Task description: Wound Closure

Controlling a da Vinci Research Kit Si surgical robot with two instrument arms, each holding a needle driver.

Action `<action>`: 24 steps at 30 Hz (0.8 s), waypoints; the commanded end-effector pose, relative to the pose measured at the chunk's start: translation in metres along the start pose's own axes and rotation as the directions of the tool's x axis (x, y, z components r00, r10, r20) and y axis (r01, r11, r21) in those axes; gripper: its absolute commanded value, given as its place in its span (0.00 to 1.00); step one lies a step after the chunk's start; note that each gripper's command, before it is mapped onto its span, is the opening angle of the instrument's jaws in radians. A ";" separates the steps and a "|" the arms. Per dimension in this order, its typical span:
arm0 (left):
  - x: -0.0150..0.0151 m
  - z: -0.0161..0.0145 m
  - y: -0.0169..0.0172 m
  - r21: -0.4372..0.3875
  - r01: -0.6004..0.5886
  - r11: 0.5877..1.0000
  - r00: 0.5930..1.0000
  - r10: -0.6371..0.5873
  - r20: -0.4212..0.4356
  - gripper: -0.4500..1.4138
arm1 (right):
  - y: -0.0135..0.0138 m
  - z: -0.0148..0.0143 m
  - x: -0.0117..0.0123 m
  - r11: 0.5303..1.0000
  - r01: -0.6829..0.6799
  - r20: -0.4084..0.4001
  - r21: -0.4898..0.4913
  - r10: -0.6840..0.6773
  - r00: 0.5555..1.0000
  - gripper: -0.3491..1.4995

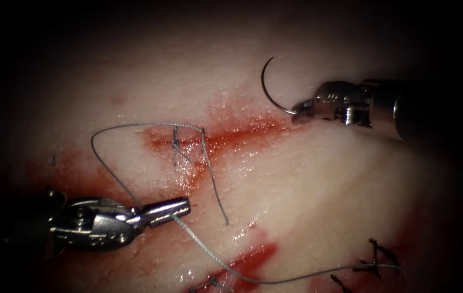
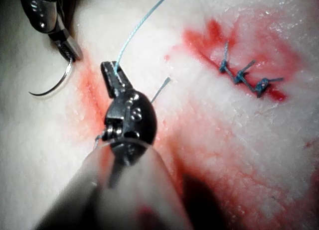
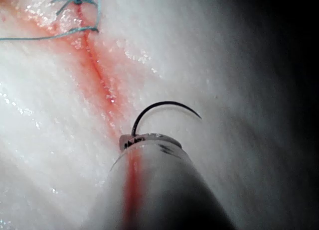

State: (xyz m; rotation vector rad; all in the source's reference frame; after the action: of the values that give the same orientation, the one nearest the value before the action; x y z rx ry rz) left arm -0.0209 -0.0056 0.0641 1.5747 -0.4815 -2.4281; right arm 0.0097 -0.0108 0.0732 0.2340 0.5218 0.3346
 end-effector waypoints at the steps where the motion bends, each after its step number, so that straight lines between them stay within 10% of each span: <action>1: -0.0004 0.0006 -0.0006 0.004 -0.012 1.000 1.000 0.012 -0.003 0.00 | 0.0002 -0.0019 -0.0032 1.000 -0.024 -0.010 -0.018 0.024 1.000 0.00; 11: -0.0014 -0.0004 -0.0013 0.025 -0.009 1.000 0.996 0.007 0.091 0.00 | -0.0029 -0.0080 -0.0110 0.987 -0.145 -0.021 -0.073 0.144 0.989 0.00; 12: -0.0015 -0.0004 -0.0013 0.027 -0.009 1.000 0.995 0.006 0.097 0.00 | -0.0030 -0.0080 -0.0111 0.985 -0.159 -0.025 -0.072 0.157 0.987 0.07; 15: -0.0018 -0.0005 -0.0012 0.029 -0.015 0.999 0.994 0.012 0.112 0.00 | -0.0028 -0.0080 -0.0108 0.978 -0.177 -0.070 -0.115 0.170 0.983 0.83; 24: -0.0035 -0.0022 -0.0020 -0.009 -0.126 0.992 0.980 0.126 0.155 0.00 | -0.0008 -0.0119 -0.0041 0.968 -0.175 -0.197 -0.181 0.138 0.971 0.99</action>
State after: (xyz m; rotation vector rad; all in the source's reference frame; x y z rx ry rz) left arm -0.0168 -0.0035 0.0651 1.3028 -0.5854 -2.4655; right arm -0.0006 -0.0123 0.0643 0.0616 0.6480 0.5592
